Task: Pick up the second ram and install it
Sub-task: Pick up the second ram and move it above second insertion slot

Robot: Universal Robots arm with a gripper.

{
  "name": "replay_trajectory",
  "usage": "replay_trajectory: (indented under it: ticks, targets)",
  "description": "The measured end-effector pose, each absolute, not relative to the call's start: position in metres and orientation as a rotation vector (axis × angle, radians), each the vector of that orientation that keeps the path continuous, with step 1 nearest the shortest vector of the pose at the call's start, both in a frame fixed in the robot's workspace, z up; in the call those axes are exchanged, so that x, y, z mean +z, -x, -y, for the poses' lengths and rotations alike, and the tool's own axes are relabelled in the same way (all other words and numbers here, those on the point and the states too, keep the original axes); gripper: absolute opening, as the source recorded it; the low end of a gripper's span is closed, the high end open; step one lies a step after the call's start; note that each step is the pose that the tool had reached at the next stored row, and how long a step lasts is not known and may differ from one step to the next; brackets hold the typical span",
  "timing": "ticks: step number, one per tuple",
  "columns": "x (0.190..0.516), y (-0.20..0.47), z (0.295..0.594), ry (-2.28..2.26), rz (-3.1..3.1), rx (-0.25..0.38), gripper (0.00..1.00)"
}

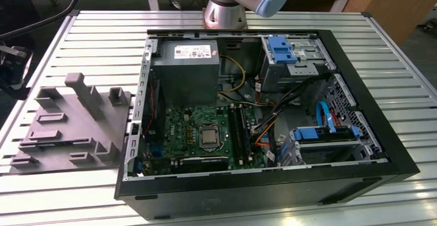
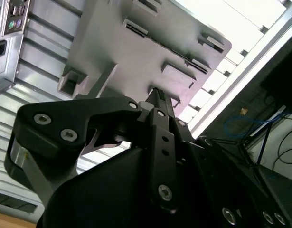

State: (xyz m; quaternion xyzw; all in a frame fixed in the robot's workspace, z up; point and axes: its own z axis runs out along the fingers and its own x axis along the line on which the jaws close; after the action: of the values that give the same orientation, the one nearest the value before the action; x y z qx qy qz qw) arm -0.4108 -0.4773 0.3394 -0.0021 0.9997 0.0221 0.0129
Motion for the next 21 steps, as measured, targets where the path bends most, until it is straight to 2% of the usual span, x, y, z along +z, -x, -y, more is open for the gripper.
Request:
replay_trajectory:
  ticks: [21]
  targets:
    - [0.3353, 0.4108, 0.4773, 0.598, -3.066, 0.075, 0.10]
